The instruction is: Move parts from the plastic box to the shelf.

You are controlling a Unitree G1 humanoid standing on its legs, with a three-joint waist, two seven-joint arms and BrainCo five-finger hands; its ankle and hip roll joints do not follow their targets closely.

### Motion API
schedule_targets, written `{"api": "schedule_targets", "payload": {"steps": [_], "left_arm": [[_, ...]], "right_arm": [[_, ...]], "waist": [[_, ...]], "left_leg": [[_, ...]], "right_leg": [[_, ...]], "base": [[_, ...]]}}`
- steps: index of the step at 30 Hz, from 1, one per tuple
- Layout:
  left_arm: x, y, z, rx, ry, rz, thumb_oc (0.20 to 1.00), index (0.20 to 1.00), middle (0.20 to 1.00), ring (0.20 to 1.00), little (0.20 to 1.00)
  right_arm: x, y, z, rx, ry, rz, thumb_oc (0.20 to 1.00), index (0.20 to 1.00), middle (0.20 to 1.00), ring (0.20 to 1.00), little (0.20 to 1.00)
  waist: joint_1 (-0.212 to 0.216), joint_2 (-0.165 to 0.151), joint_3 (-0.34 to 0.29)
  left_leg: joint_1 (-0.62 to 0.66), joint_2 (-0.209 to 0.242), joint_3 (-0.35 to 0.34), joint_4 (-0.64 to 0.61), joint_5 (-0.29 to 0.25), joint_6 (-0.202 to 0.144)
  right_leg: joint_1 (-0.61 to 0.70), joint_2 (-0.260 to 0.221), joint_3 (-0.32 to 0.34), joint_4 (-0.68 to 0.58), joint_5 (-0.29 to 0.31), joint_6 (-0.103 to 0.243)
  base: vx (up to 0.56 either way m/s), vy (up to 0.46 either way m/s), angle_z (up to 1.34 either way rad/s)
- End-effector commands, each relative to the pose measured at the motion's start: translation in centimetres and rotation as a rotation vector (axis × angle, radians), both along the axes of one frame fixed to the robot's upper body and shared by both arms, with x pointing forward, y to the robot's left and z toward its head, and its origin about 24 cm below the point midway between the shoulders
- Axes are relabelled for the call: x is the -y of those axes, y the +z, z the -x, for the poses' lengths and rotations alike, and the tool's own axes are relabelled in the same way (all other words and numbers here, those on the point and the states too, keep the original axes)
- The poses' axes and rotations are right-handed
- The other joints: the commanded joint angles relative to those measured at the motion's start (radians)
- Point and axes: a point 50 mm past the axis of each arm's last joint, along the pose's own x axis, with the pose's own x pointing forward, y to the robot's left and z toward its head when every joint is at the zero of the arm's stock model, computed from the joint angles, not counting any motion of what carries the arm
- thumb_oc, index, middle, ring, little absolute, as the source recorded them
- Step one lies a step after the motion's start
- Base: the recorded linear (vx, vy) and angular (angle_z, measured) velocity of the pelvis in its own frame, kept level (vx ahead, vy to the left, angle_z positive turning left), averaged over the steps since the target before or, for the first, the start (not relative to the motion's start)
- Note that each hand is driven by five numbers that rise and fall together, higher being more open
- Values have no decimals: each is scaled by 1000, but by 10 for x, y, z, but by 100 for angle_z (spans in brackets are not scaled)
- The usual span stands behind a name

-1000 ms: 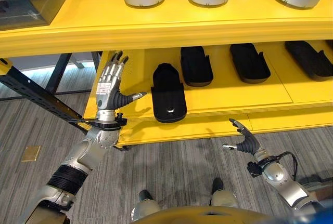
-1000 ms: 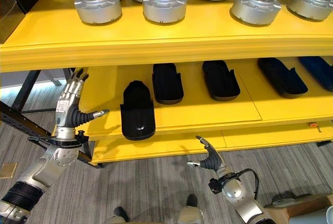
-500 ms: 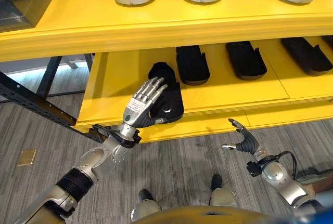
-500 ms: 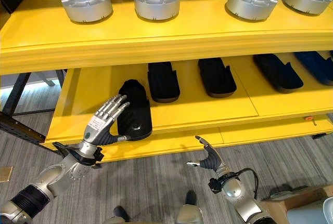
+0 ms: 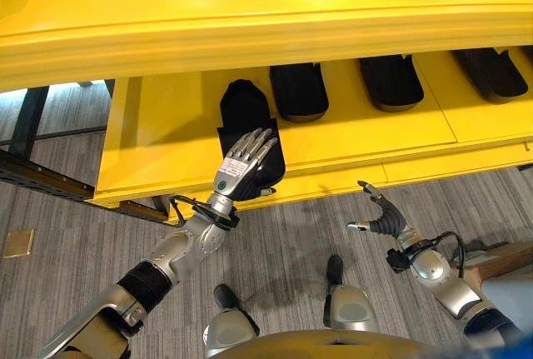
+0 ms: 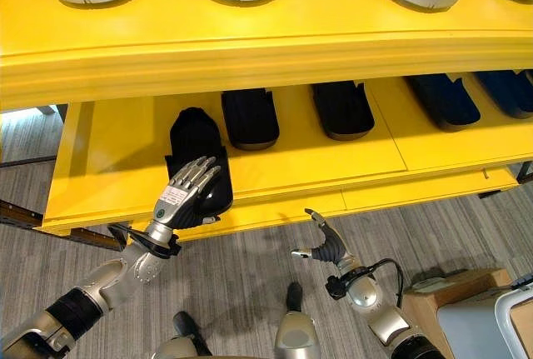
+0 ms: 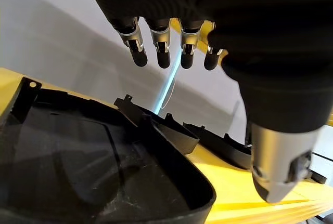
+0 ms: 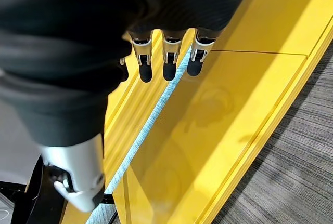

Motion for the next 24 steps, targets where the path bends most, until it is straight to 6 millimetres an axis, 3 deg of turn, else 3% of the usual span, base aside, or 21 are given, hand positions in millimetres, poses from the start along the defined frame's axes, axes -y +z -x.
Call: {"api": "schedule_targets", "payload": {"steps": [1,16,24], "left_arm": [[-3,-1,-11,-5,71,14,1000,1000,1000,1000,1000],[-12,-36,-21,-148,259,-113,1000,1000,1000,1000,1000],[-13,-43,-23,-163,297,-178,1000,1000,1000,1000,1000]], "right_arm": [[-18,15,-10,109,47,-54,1000,1000,1000,1000,1000],[-29,14,-12,118,49,-81,1000,1000,1000,1000,1000],[-31,16,-13,122,57,-82,1000,1000,1000,1000,1000]], "waist": [[12,-19,0],[5,-51,30],[-5,-57,39]], "left_leg": [[-56,7,-82,98,-47,15],[-82,33,-65,121,-45,5],[-88,43,-54,129,-44,2]], "right_leg": [[1,27,-21,136,-105,17],[-22,36,-25,143,-98,15],[-31,36,-24,147,-97,15]], "base": [[-6,-44,0],[-9,-29,-1],[0,0,0]]}}
